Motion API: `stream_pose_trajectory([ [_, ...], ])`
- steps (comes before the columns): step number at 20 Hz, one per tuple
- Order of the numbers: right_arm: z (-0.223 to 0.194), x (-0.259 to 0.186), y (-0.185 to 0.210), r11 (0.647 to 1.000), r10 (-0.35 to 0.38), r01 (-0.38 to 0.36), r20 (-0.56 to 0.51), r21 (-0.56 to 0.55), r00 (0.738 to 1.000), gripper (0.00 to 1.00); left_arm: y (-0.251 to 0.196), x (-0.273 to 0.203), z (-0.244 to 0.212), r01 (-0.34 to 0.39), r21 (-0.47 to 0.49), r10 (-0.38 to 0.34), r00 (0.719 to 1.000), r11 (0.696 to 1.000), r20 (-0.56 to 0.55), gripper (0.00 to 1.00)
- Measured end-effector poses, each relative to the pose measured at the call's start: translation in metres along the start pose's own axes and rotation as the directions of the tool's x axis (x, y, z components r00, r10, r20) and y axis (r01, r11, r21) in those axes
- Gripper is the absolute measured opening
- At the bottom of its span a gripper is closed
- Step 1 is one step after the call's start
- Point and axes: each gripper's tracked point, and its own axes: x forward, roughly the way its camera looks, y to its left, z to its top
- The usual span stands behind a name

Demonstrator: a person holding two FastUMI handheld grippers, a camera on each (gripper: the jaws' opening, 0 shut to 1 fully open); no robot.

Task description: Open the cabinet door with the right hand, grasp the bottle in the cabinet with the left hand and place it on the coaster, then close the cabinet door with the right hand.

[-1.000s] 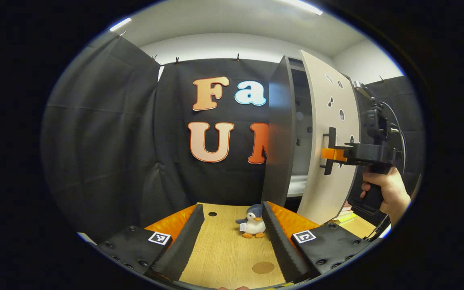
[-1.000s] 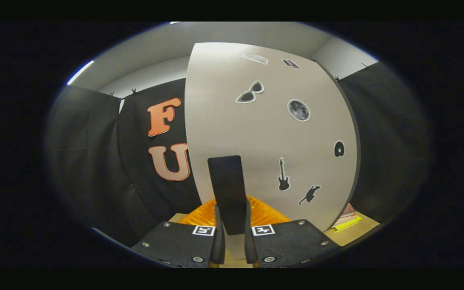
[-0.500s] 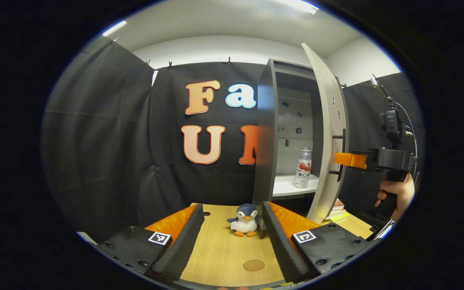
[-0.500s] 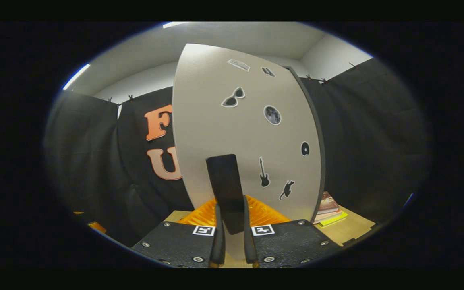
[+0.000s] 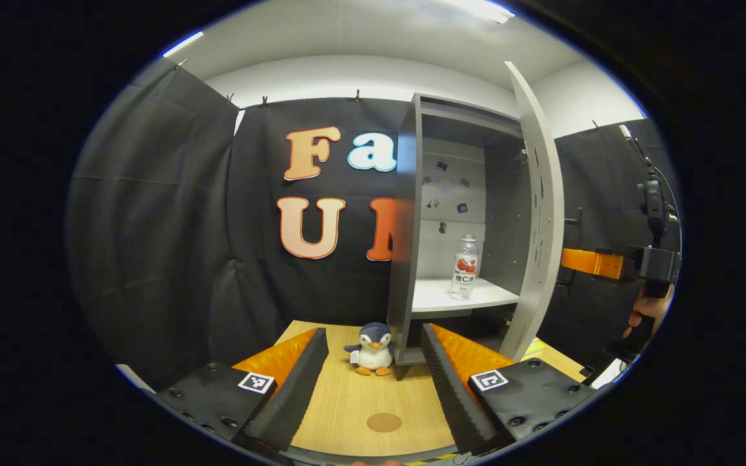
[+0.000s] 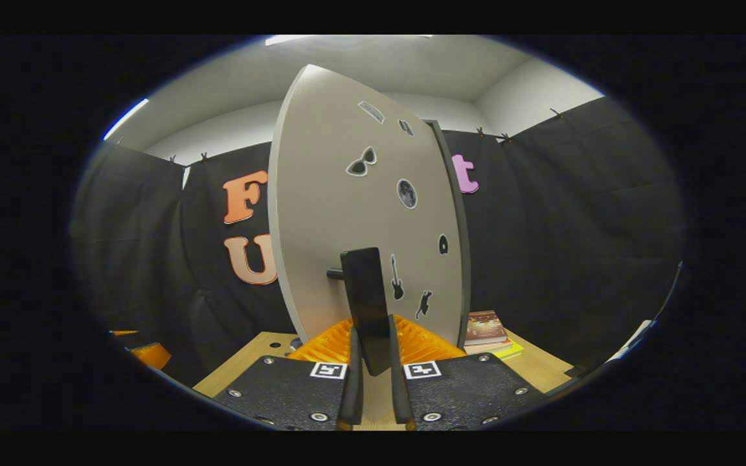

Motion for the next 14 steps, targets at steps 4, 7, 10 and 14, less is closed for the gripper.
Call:
stream_pose_trajectory([
  [4,0.002,-0.007,-0.017,0.999,-0.025,0.025,0.010,-0.030,1.000,0.18,-0.019,-0.002,-0.003,0.015,-0.013,-0.015,1.000,1.000,-0.012,0.95],
  [7,0.003,-0.011,-0.031,0.999,-0.051,0.052,0.013,-0.014,0.999,0.17,-0.032,-0.007,-0.002,0.021,-0.011,-0.021,1.000,1.000,-0.007,0.96],
  [10,0.005,-0.018,-0.044,0.998,-0.070,0.070,0.013,-0.001,0.997,0.17,-0.046,-0.009,0.001,0.028,-0.013,-0.028,1.000,1.000,0.000,0.94],
  [14,0.006,-0.024,-0.061,0.998,-0.063,0.063,0.009,0.007,0.998,0.19,-0.072,-0.010,0.000,0.039,-0.011,-0.039,0.999,0.999,-0.006,0.96],
])
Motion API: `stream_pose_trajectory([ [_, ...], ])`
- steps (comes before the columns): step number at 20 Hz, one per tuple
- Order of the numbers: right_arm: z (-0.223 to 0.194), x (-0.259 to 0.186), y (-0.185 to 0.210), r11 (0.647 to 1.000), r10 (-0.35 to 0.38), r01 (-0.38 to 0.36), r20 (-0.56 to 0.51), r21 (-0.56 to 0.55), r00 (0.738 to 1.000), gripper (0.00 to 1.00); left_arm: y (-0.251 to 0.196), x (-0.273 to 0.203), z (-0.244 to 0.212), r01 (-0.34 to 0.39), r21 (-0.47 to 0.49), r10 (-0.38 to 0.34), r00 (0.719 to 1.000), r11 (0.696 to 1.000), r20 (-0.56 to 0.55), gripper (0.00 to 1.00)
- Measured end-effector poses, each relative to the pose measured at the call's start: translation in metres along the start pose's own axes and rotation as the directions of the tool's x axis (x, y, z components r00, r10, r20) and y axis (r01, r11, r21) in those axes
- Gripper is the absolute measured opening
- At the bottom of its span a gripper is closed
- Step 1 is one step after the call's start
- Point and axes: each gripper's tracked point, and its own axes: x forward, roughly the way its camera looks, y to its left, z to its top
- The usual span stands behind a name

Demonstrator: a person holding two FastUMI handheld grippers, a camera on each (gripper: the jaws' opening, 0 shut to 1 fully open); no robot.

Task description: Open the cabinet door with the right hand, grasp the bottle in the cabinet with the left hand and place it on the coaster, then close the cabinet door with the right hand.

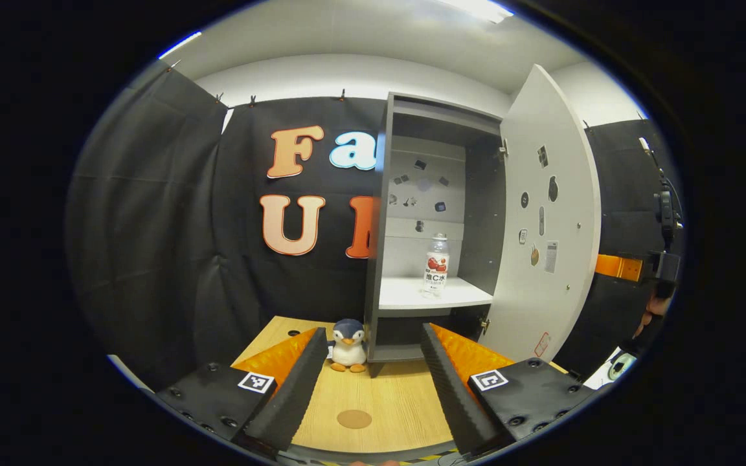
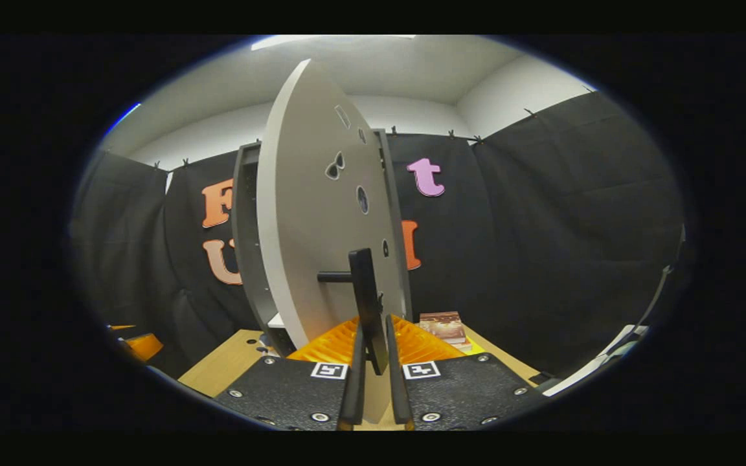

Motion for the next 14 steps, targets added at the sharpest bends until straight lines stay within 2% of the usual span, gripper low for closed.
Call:
stream_pose_trajectory([
  [4,0.002,0.001,-0.015,1.000,-0.012,0.012,0.003,-0.002,1.000,0.17,-0.026,-0.006,0.003,0.014,0.019,-0.014,1.000,1.000,0.011,0.95],
  [5,0.001,0.002,-0.018,1.000,-0.012,0.012,0.002,0.002,1.000,0.10,-0.032,-0.006,0.002,0.017,0.023,-0.018,1.000,1.000,0.010,0.95],
  [7,0.002,0.001,-0.028,1.000,-0.019,0.019,0.009,0.001,1.000,0.11,-0.042,-0.008,0.002,0.020,0.028,-0.020,1.000,0.999,0.010,0.95],
  [8,0.003,0.002,-0.033,1.000,-0.021,0.021,0.012,0.003,1.000,0.00,-0.046,-0.009,0.003,0.019,0.030,-0.020,1.000,0.999,0.014,0.95],
  [10,0.004,0.002,-0.037,1.000,0.008,-0.009,0.010,0.013,1.000,0.08,-0.055,-0.011,0.005,0.023,0.029,-0.023,1.000,0.999,0.020,0.95],
  [11,0.004,0.003,-0.036,0.999,0.029,-0.030,0.009,0.018,1.000,0.00,-0.059,-0.010,0.005,0.024,0.024,-0.025,0.999,0.999,0.023,0.95],
  [12,0.002,0.003,-0.031,0.998,0.053,-0.053,0.001,0.035,0.999,0.00,-0.064,-0.011,0.004,0.026,0.022,-0.027,0.999,0.999,0.022,0.96],
  [13,0.001,0.002,-0.026,0.996,0.076,-0.076,-0.004,0.056,0.997,0.09,-0.068,-0.011,0.004,0.027,0.022,-0.027,0.999,0.999,0.021,0.95],
  [14,0.000,0.002,-0.025,0.994,0.090,-0.089,-0.009,0.065,0.996,0.08,-0.069,-0.009,0.006,0.021,0.025,-0.021,0.999,0.999,0.024,0.96],
])
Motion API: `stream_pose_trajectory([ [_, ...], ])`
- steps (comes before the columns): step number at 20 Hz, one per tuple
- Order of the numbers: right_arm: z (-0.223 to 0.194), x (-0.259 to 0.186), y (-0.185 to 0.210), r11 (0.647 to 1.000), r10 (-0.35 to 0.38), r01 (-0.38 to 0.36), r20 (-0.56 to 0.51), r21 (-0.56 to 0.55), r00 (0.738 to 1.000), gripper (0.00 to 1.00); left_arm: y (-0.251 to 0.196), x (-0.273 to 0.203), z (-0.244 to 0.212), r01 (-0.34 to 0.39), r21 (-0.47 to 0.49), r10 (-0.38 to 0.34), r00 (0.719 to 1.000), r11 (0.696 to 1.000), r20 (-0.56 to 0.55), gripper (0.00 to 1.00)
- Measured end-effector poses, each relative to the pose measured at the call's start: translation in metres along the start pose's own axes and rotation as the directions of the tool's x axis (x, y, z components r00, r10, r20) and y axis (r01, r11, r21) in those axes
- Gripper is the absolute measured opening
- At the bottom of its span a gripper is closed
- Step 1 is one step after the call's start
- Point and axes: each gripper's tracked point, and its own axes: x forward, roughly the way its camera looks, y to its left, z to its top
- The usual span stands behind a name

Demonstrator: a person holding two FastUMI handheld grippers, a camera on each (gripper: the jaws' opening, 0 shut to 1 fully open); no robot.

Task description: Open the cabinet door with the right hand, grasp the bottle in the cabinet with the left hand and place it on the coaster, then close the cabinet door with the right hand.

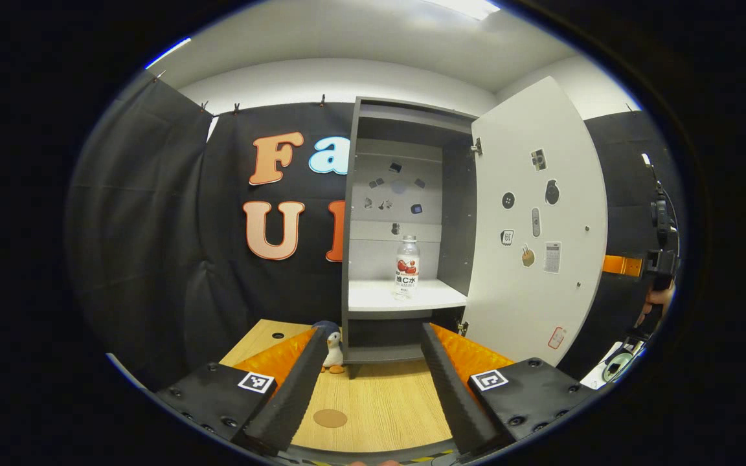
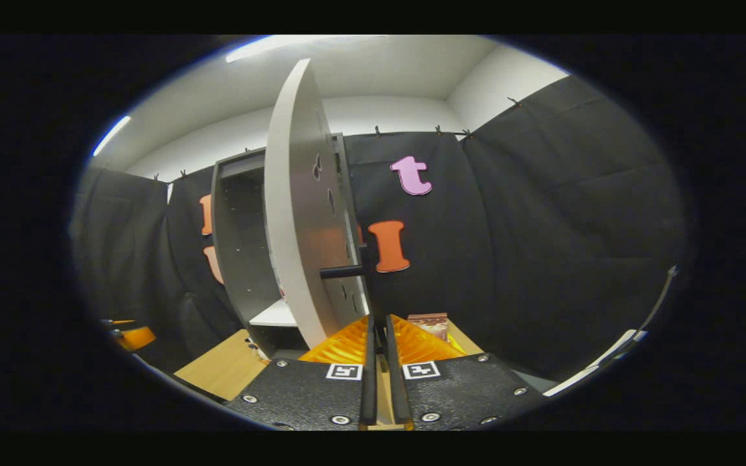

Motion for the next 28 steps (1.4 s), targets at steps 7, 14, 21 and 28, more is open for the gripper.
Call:
stream_pose_trajectory([
  [7,0.000,0.000,-0.010,0.999,-0.016,0.017,0.007,-0.046,1.000,0.08,0.001,0.009,0.004,-0.032,-0.007,0.032,0.999,0.999,0.004,0.95],
  [14,0.007,-0.008,-0.014,0.997,-0.050,0.053,0.041,-0.065,0.998,0.08,-0.009,0.066,0.009,0.001,-0.016,-0.001,1.000,1.000,0.016,0.94],
  [21,0.018,-0.030,-0.010,0.987,-0.119,0.130,0.109,-0.097,0.987,0.22,-0.042,0.184,0.003,0.105,-0.022,-0.104,0.994,0.994,0.024,0.95],
  [28,0.042,-0.059,0.023,0.982,-0.165,0.178,0.180,-0.064,0.970,0.02,-0.073,0.279,0.009,0.180,0.002,-0.180,0.983,0.984,0.041,0.95],
])
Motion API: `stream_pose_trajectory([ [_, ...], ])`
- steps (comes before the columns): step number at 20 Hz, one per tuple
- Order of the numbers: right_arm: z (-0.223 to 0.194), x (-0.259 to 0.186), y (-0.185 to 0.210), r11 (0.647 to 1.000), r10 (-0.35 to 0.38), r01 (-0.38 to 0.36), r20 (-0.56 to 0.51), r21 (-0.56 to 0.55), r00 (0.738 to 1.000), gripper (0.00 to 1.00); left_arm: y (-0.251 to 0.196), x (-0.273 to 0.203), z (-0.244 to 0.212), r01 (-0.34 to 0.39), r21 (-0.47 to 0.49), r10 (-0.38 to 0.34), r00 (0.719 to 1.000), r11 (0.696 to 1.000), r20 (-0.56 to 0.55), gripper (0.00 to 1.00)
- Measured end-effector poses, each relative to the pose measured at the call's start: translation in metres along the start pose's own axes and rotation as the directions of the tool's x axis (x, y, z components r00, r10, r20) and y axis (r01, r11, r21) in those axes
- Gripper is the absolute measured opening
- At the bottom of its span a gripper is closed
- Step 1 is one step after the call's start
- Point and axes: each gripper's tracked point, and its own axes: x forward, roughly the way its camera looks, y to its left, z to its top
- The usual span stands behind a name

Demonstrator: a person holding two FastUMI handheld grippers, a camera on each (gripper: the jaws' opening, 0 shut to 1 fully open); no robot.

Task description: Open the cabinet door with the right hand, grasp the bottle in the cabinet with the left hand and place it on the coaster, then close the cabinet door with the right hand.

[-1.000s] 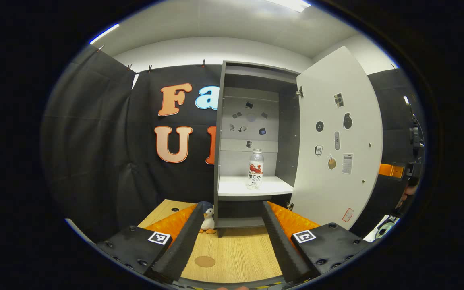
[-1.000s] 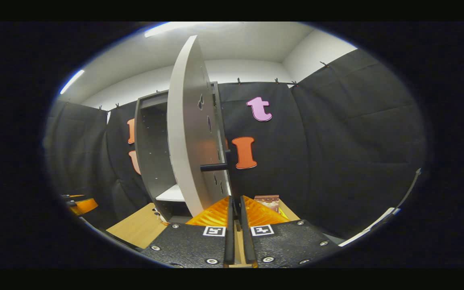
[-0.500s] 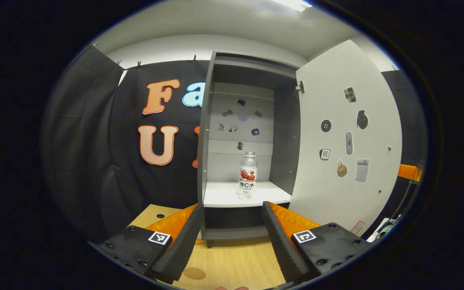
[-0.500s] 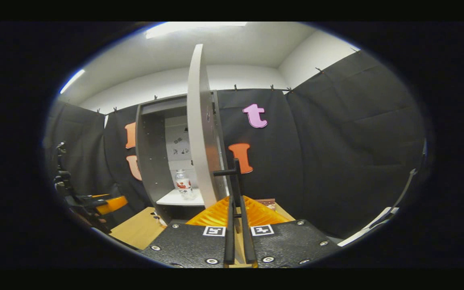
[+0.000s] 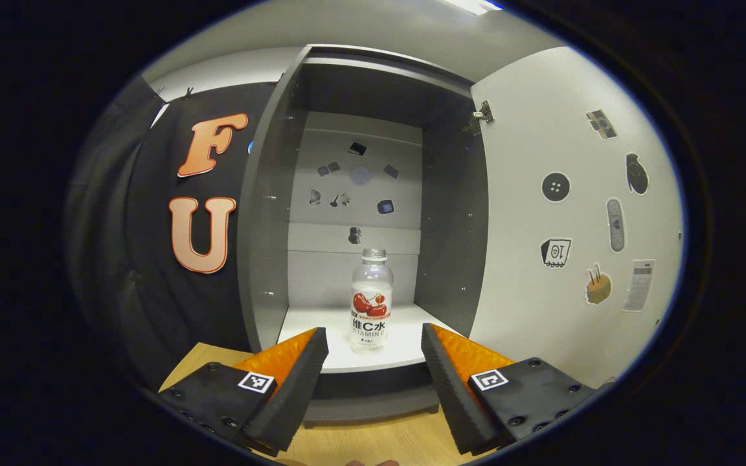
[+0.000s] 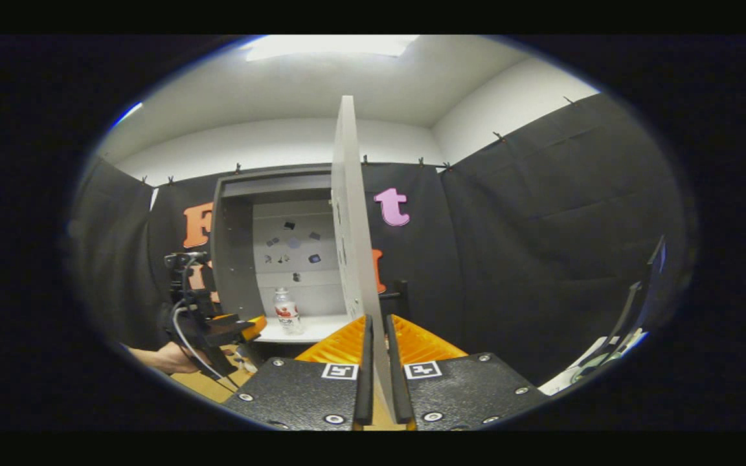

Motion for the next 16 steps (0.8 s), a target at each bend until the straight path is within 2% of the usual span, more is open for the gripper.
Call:
stream_pose_trajectory([
  [1,-0.001,0.000,0.006,1.000,-0.002,0.002,0.002,-0.009,1.000,0.12,0.002,0.012,0.003,0.001,0.006,-0.001,1.000,1.000,0.011,0.95],
  [4,-0.005,-0.001,0.029,1.000,-0.001,0.001,-0.006,-0.029,1.000,0.16,0.003,0.043,0.003,0.014,-0.015,-0.014,1.000,1.000,0.012,0.95],
  [5,-0.006,0.000,0.038,1.000,0.005,-0.006,-0.010,-0.030,1.000,0.08,0.006,0.054,0.003,0.011,-0.020,-0.011,1.000,1.000,0.013,0.95],
  [6,-0.008,0.000,0.045,1.000,0.012,-0.013,-0.014,-0.025,1.000,0.24,0.008,0.062,0.003,0.012,-0.022,-0.012,1.000,1.000,0.016,0.95],
  [16,-0.044,0.023,0.107,0.999,0.038,-0.039,-0.089,-0.018,0.995,0.24,0.004,0.124,-0.004,0.058,0.011,-0.058,0.998,0.998,0.033,0.94],
])
